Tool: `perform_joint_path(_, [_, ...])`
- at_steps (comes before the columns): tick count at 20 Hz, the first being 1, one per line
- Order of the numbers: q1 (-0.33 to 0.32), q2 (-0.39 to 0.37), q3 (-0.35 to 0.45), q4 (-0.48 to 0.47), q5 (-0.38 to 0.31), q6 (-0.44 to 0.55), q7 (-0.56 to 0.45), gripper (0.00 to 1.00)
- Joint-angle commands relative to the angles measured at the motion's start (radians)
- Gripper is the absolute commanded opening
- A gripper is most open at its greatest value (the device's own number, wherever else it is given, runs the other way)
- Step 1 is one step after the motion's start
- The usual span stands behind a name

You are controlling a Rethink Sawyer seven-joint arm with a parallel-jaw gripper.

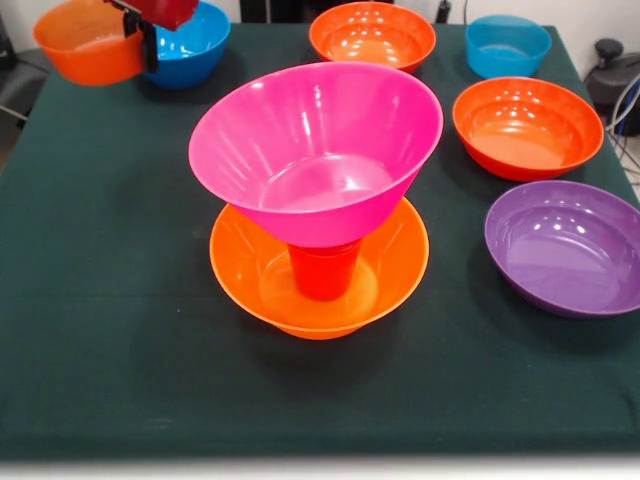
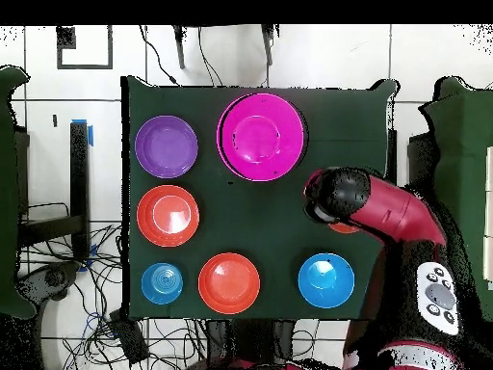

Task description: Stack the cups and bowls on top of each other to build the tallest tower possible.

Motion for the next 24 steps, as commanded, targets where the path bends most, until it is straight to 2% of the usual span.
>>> perform_joint_path(1, [0.064,0.042,0.086,-0.152,0.055,0.158,0.137,0.0])
perform_joint_path(10, [0.124,0.064,0.064,-0.261,0.104,0.266,0.192,0.0])
perform_joint_path(16, [0.169,0.114,0.041,-0.324,0.134,0.267,0.253,0.0])
perform_joint_path(24, [0.209,0.134,0.006,-0.38,0.142,0.315,0.274,0.0])
